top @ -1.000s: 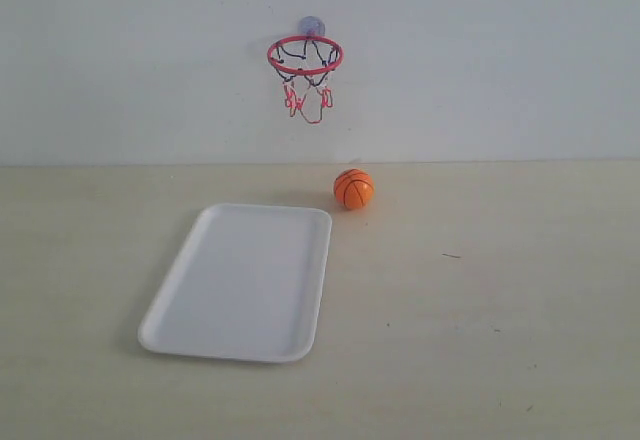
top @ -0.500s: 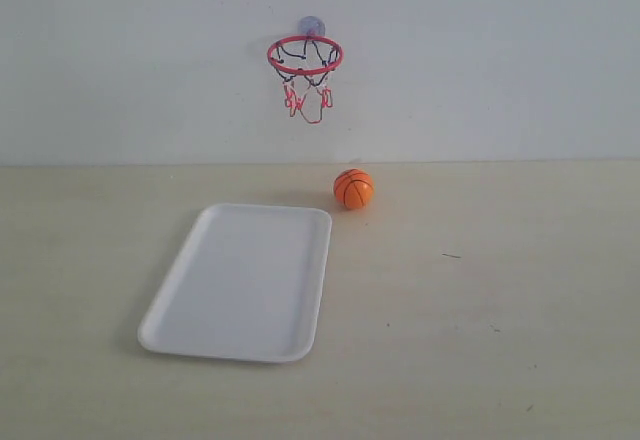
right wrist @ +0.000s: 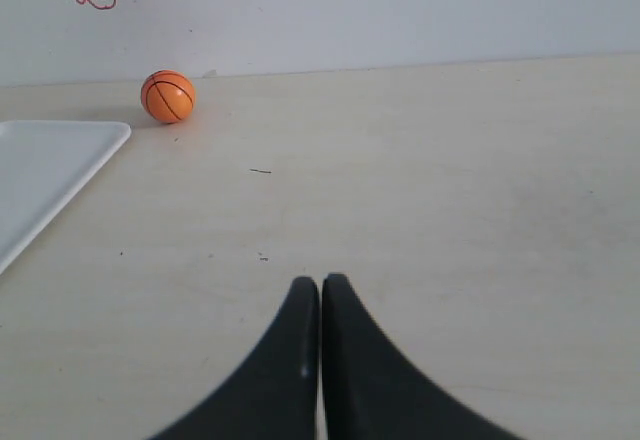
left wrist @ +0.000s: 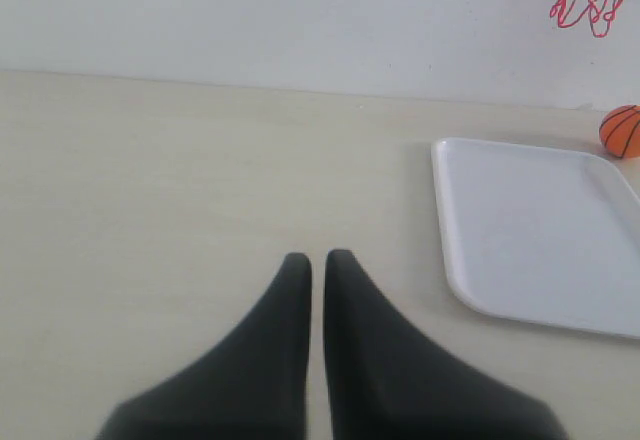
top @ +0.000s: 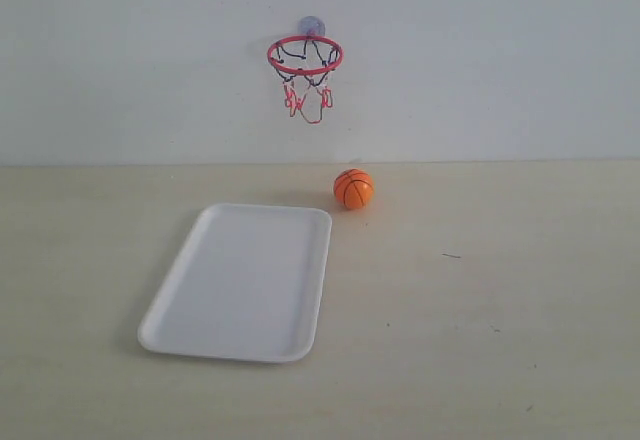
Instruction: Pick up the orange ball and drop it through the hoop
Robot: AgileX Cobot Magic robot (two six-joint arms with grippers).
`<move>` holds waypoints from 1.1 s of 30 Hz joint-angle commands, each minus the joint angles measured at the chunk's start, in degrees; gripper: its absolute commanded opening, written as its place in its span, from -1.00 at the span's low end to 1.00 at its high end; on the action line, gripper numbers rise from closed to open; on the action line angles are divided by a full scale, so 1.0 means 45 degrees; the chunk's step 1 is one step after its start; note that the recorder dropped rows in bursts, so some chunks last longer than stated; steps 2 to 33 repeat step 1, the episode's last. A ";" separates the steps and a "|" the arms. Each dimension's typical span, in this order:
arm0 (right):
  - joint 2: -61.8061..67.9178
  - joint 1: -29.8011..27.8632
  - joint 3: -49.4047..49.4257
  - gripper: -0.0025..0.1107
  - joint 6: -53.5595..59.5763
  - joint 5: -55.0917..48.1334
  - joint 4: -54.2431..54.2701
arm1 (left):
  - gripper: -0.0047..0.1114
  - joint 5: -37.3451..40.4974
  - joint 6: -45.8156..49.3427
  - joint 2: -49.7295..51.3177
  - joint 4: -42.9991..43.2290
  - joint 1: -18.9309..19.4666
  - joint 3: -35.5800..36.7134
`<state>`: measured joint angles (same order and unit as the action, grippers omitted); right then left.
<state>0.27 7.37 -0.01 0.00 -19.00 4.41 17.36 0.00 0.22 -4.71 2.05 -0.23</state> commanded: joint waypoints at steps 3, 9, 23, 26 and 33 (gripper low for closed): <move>-0.0061 0.0021 0.0002 -0.96 0.0072 0.0099 -0.0063 | -0.85 -0.0152 -0.0087 -0.0049 -0.0070 0.0033 0.0050; -0.0061 0.0021 0.0002 -0.96 0.0072 0.0099 -0.0063 | -0.85 -0.0152 -0.0087 -0.0049 -0.0070 0.0033 0.0050; -0.0061 0.0021 0.0002 -0.96 0.0072 0.0099 -0.0063 | -0.85 -0.0152 -0.0087 -0.0049 -0.0070 0.0033 0.0050; -0.0061 0.0021 0.0002 -0.96 0.0072 0.0099 -0.0063 | -0.85 -0.0152 -0.0087 -0.0049 -0.0070 0.0033 0.0050; -0.0061 0.0021 0.0002 -0.96 0.0072 0.0099 -0.0063 | -0.85 -0.0152 -0.0087 -0.0049 -0.0070 0.0033 0.0050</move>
